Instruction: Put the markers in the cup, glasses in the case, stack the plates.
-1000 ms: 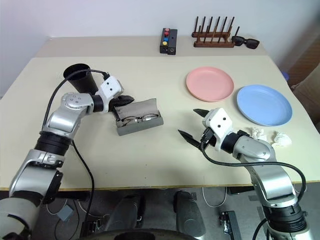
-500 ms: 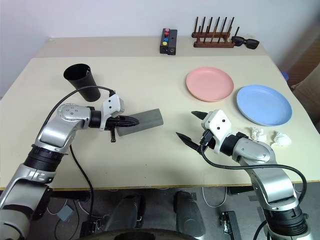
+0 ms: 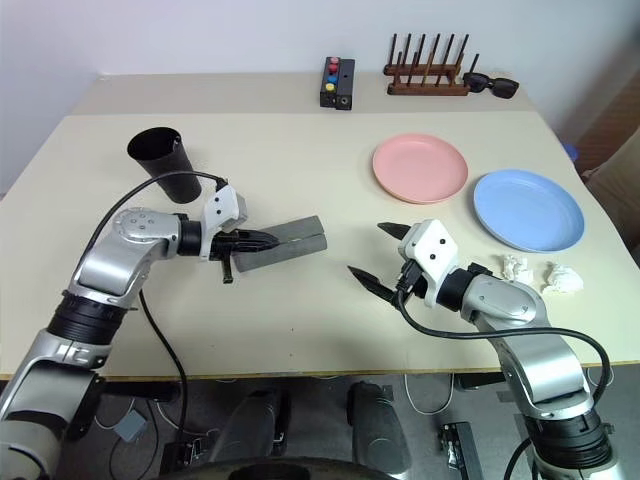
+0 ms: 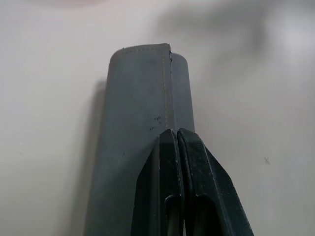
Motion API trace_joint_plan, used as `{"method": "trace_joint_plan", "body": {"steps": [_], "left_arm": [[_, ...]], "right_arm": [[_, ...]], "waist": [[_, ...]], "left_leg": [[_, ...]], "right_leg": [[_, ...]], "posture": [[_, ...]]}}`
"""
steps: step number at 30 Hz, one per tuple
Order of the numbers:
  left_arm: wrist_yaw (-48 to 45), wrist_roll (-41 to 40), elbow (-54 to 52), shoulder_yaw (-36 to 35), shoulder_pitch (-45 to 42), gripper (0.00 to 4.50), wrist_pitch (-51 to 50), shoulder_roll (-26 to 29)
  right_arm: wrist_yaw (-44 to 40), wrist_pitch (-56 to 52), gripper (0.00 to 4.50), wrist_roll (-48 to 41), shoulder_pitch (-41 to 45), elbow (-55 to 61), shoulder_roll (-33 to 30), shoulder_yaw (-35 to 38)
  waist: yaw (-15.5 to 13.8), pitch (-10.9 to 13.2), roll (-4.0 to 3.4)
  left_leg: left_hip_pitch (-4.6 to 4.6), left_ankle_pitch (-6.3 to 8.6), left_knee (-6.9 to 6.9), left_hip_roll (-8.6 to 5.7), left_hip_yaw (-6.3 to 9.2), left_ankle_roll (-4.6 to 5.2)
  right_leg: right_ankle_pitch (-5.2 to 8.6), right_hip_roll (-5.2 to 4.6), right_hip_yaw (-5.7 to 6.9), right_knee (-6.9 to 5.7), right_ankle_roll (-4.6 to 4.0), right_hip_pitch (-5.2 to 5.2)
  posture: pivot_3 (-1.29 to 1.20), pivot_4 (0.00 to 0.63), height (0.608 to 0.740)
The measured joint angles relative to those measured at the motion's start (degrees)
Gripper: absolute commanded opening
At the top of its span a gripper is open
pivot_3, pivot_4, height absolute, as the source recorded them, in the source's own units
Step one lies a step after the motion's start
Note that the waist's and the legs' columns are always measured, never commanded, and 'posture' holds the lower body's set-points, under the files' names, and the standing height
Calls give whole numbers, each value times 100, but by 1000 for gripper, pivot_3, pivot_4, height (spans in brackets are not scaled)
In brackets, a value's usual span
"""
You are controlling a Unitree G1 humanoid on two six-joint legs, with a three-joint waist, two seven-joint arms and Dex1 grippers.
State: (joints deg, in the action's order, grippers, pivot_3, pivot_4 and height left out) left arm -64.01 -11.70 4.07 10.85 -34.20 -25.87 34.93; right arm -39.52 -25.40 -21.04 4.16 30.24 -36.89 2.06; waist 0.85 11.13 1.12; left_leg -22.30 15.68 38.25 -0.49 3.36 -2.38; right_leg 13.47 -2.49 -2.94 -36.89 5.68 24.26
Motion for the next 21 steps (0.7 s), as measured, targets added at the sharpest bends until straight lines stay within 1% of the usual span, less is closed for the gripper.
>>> {"method": "trace_joint_plan", "body": {"steps": [11,16,18,21], "left_arm": [[50,-137,164,-165,-351,21,24,58],[146,-190,269,-512,-408,21,19,174],[157,-379,151,-734,-305,21,-50,257],[89,-651,-314,-953,148,21,-229,367]], "right_arm": [[13,3,4500,2,-16,0,12,0],[76,3,4500,111,-13,-13,0,-5],[111,7,4500,236,16,-68,-18,-33],[179,21,4500,412,147,-296,-18,-86]], "waist": [[2,0,0],[15,0,0],[24,0,0],[32,1,0]], "left_leg": [[0,0,0,-1,0,0],[0,0,-1,0,0,0],[0,0,-1,1,-2,0],[0,0,-3,3,-3,0]], "right_leg": [[0,1,0,0,0,0],[0,1,0,1,0,1],[0,0,0,1,0,1],[0,-3,-1,2,0,2]], "posture": [[0,150,735],[0,150,735],[0,150,735],[0,150,735]]}}
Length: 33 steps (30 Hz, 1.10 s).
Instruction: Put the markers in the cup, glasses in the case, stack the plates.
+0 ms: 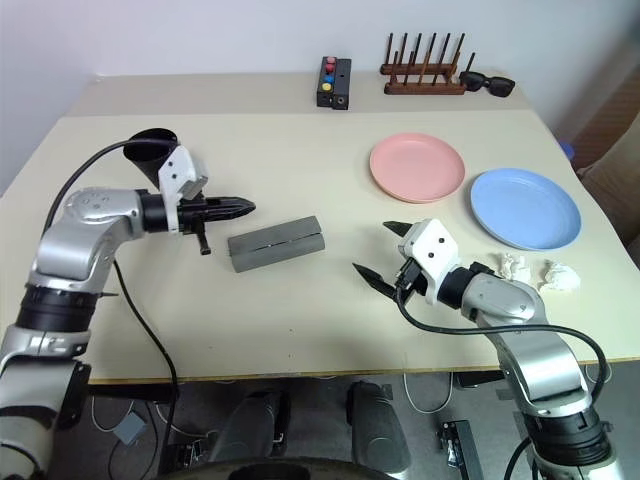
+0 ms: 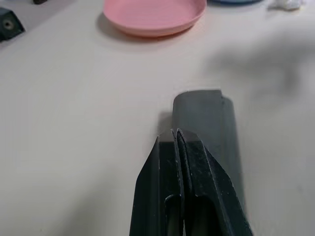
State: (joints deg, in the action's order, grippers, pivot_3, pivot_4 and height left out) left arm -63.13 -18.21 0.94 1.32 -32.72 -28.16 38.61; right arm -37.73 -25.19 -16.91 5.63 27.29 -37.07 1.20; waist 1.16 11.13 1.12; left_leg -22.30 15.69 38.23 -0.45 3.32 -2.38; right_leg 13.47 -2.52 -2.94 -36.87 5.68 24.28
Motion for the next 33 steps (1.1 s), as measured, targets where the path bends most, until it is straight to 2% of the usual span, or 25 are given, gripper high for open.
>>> {"method": "trace_joint_plan", "body": {"steps": [8,15,20,33], "left_arm": [[96,-630,-1230,-60,773,21,-484,-12],[579,-766,-2143,498,1035,21,-651,-584],[971,-749,-2216,693,1037,21,-668,-850],[943,-649,-2120,907,1117,21,-382,-814]], "right_arm": [[112,415,4500,837,683,-1238,-168,-170],[108,1046,4500,1360,1206,-2495,-336,-187],[261,1511,4500,1759,1519,-3294,-395,-199],[426,3190,4500,2484,2275,-5326,-451,-421]], "waist": [[-34,1,1],[-24,1,1],[-7,1,0],[-5,1,-1]], "left_leg": [[-1,0,2,-2,-2,-1],[-1,-1,2,-3,-3,-1],[1,0,1,-4,-3,-1],[1,-1,0,-7,-9,-1]], "right_leg": [[3,-3,0,1,-7,0],[0,-2,-1,2,-1,0],[0,1,-2,1,-1,0],[0,-2,-5,2,-2,0]], "posture": [[0,150,735],[0,150,735],[0,150,735],[0,150,735]]}}
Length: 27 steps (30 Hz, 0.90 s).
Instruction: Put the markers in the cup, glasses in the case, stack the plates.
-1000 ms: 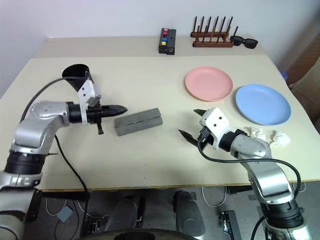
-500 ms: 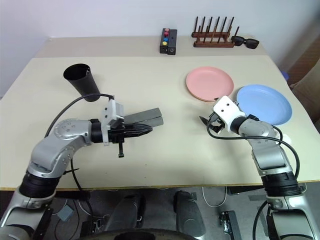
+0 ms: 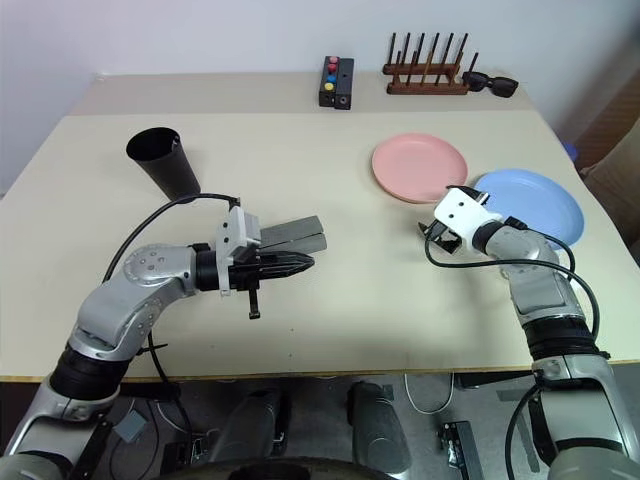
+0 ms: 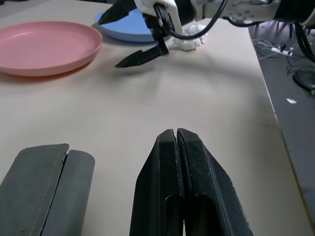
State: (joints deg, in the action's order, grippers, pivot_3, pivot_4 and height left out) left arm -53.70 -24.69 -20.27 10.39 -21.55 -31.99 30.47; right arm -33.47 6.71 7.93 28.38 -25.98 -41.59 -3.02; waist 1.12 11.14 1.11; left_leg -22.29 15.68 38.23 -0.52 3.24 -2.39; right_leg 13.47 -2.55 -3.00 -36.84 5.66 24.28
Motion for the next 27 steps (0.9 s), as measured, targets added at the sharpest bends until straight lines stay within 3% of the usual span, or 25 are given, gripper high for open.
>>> {"method": "trace_joint_plan", "body": {"steps": [8,12,19,27], "left_arm": [[-68,40,189,21,27,21,163,-66],[-70,46,188,20,181,21,229,-57],[85,41,165,-1,183,21,234,-115],[-100,80,482,94,91,21,441,-179]], "right_arm": [[591,1229,4500,717,933,-1819,26,-428],[607,1397,4500,741,1056,-2040,25,-493],[425,-359,4500,-81,375,-749,-157,490],[364,-1015,4500,-152,-358,200,-241,627]], "waist": [[46,0,-1],[95,0,-1],[76,1,-1],[142,0,-3]], "left_leg": [[2,0,-4,0,0,0],[1,0,-4,0,3,0],[-1,0,-4,0,9,0],[5,-1,-4,-1,1,0]], "right_leg": [[0,1,-1,0,0,0],[-1,-1,-2,-1,0,0],[-1,-2,-1,-3,2,0],[-1,2,-4,-5,1,0]], "posture": [[0,150,735],[0,150,735],[0,150,735],[0,150,735]]}}
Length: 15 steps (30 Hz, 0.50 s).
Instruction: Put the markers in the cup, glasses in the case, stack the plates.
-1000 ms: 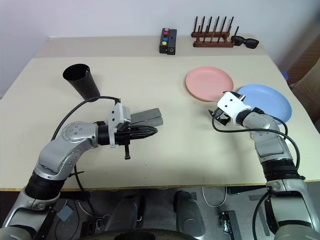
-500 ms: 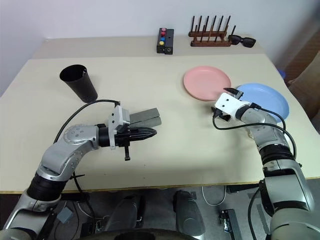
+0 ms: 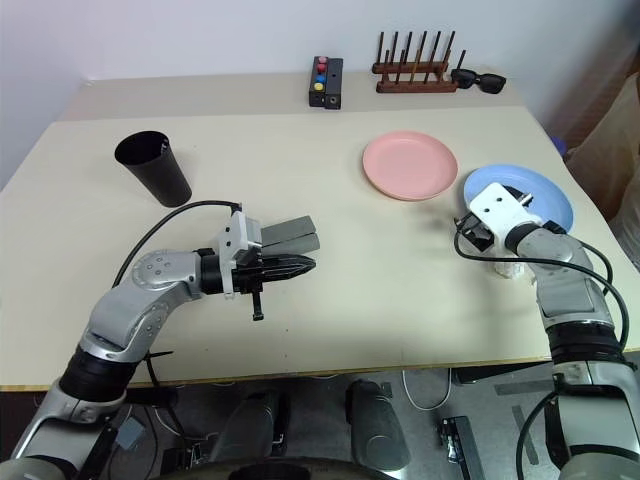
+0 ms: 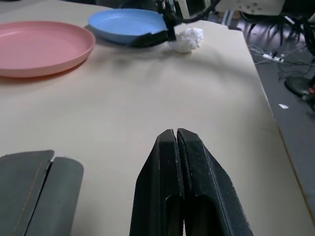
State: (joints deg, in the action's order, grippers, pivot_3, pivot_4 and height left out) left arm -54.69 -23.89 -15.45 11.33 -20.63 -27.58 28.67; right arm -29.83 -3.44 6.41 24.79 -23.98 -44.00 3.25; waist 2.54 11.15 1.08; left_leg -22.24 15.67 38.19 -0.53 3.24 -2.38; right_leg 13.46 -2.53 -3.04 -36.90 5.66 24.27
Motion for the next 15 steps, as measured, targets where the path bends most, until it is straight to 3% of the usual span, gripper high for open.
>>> {"method": "trace_joint_plan", "body": {"steps": [9,15], "left_arm": [[29,10,-65,33,-28,21,-19,-9],[127,-21,-153,33,-77,21,-211,-9]], "right_arm": [[189,-1082,4500,-579,135,4,356,438],[90,-482,4500,-484,242,10,334,248]], "waist": [[-13,0,-1],[0,0,-1]], "left_leg": [[-2,0,0,0,1,0],[-1,0,0,0,1,0]], "right_leg": [[0,-1,0,1,1,0],[0,1,0,0,1,0]], "posture": [[0,150,735],[0,150,735]]}}
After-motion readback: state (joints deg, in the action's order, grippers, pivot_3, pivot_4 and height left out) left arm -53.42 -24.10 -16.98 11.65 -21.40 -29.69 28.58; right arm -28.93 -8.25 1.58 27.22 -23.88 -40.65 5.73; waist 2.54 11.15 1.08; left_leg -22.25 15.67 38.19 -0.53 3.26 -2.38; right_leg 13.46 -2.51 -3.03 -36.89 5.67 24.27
